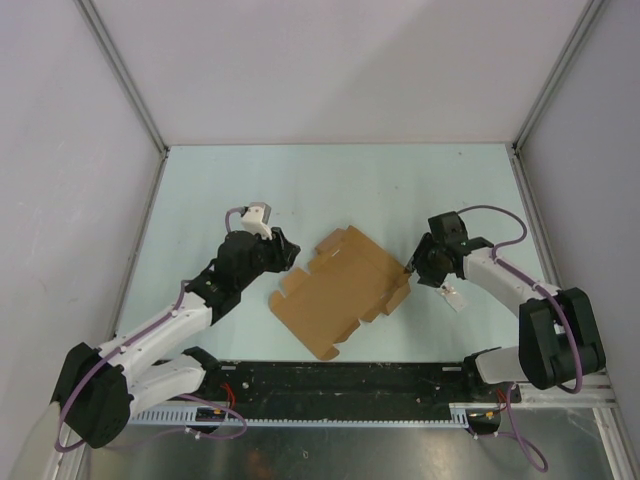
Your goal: Fold the paper box
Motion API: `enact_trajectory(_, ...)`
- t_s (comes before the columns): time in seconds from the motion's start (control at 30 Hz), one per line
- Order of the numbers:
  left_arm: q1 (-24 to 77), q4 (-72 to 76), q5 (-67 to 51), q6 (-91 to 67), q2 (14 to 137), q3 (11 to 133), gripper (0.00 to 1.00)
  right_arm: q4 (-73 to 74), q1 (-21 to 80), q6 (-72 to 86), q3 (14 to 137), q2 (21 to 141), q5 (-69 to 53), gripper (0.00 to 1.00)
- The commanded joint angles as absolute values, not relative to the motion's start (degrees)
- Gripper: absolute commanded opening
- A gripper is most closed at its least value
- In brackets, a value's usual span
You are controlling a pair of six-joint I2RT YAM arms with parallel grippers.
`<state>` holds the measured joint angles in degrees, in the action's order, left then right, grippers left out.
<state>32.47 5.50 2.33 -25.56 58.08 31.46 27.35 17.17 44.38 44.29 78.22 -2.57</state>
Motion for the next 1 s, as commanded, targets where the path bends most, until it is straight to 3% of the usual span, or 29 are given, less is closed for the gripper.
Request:
enact_trajectory(0.0,31.99,7.21,1.76,-26.28,57.66,33.22,0.45,23.12,18.01,46.85,44.12,78.83,-3.95,0.5)
enact_trajectory(0.33,31.99,7.21,2.11,-26.02,57.22,32.96,0.46,19.16,19.68,48.16,44.03,82.17,-5.45,0.36)
enact_trajectory(0.43,31.99,7.21,2.46,-26.02,57.22,32.96,0.47,18.55,20.04,47.47,44.03,82.7,-5.45,0.21)
enact_trajectory(0.47,31.99,7.12,2.72,-26.02,57.22,32.96,0.5,18.46,20.13,47.2,44.03,82.71,-5.19,0.11)
enact_trajectory(0.5,31.99,7.12,2.81,-26.02,57.13,33.05,0.53,18.37,20.21,46.76,44.03,82.62,-4.75,0.07)
enact_trajectory(0.57,31.99,6.42,3.6,-26.1,57.22,33.4,0.69,18.28,20.39,44.75,44.03,82.0,-2.91,0.01)
enact_trajectory(0.6,31.99,5.89,3.78,-26.1,57.22,34.09,0.77,18.11,20.56,43.87,44.03,81.65,-2.47,0.0)
enact_trajectory(0.63,31.99,4.67,3.78,-26.19,57.22,34.62,0.92,17.41,20.65,40.99,44.03,81.3,-2.2,0.0)
enact_trajectory(0.67,31.99,4.14,3.87,-26.19,57.48,35.15,0.99,16.97,20.65,39.39,44.03,80.69,-1.94,0.0)
enact_trajectory(0.97,30.68,0.97,3.25,-27.51,56.78,37.79,1.0,12.31,20.57,22.18,45.52,77.52,-5.89,0.0)
